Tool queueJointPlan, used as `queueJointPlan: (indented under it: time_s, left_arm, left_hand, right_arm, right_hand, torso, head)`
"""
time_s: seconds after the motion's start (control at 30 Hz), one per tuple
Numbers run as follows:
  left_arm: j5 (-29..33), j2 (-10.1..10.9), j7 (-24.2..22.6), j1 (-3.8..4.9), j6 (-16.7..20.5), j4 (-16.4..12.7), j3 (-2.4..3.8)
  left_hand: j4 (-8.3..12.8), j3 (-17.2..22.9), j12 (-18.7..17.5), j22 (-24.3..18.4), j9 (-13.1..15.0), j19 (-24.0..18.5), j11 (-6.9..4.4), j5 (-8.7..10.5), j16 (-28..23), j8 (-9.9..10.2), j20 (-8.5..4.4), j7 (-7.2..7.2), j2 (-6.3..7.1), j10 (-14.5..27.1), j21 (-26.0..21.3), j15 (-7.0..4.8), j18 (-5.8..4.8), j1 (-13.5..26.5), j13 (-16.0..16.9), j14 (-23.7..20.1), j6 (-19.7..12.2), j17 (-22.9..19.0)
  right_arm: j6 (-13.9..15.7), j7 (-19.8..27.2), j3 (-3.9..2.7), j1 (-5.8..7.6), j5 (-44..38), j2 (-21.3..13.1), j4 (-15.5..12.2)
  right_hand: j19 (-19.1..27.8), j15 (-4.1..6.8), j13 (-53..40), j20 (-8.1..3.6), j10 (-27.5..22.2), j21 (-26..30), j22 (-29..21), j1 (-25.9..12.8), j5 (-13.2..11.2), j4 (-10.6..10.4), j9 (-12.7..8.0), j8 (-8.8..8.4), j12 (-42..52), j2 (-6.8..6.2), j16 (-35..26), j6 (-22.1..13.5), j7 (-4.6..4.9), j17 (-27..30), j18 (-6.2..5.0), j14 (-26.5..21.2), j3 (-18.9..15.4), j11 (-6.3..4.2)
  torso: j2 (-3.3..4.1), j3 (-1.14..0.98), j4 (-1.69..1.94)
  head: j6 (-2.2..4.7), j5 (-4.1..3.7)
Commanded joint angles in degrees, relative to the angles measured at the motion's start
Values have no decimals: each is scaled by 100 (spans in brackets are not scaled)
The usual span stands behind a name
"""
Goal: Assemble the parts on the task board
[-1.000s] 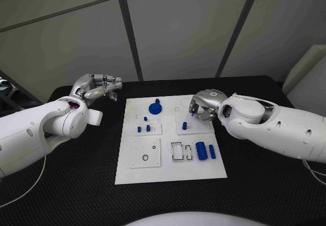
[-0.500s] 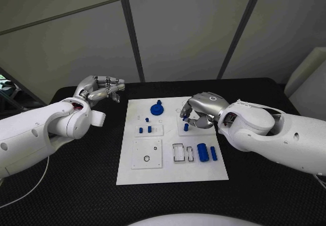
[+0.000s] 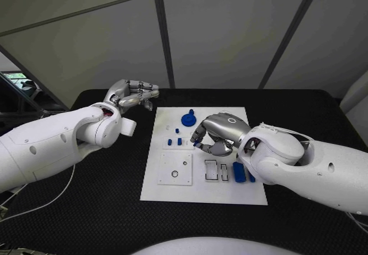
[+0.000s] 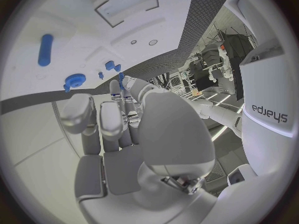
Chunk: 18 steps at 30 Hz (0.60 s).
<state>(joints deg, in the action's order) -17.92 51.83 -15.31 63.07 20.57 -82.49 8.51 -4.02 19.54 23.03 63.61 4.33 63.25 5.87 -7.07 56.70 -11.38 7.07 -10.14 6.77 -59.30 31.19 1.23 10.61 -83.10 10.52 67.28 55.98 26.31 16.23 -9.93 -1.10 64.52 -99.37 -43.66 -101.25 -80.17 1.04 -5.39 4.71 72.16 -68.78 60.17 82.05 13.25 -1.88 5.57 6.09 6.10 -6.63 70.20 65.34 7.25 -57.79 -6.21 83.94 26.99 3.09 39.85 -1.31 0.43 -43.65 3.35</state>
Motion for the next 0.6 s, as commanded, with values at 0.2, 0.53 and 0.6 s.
queueJointPlan:
  time_s: [0.2, 0.53, 0.6]
  left_arm:
    - [22, -70, -43, 11, -81, -38, 5]
    - [22, -136, -44, 13, -92, -105, 6]
    - [22, -141, -43, 13, -96, -109, 6]
  left_hand:
    - [2, 40, 25, -13, -6, 52, 4, -35, -35, 12, 7, -15, -36, 43, -34, 14, -16, 16, 7, 6, -15, -7]
    - [0, 44, 27, -16, -7, 53, 6, -40, -38, 13, 8, -17, -39, 48, -39, 16, -16, 19, 7, 3, -19, -9]
    - [-4, 45, 30, -20, -8, 52, 8, -43, -42, 13, 9, -20, -40, 54, -44, 18, -16, 26, 9, 0, -23, -10]
  right_arm:
    - [-86, 246, -6, -324, 45, 341, 266]
    - [-126, 245, -4, -533, -187, 657, 658]
    - [-147, 248, -3, -550, -200, 699, 702]
  right_hand:
    - [2, 37, -10, -27, 11, -41, 18, -16, 44, 46, 0, -27, -39, -17, 45, -6, 46, -13, 45, 190, 12, 35]
    - [10, 31, -16, -22, 11, -65, 41, -10, 95, 67, 1, -35, -56, -17, 61, -10, 56, -21, 47, 185, 19, 43]
    - [10, 31, -16, -22, 11, -65, 41, -10, 95, 67, 1, -35, -56, -17, 61, -10, 56, -21, 47, 185, 19, 43]
  torso:
    - [2, 9, 11]
    - [3, 1, 12]
    - [-1, -1, 3]
  head:
    - [-99, 231]
    - [-168, 325]
    - [-175, 345]
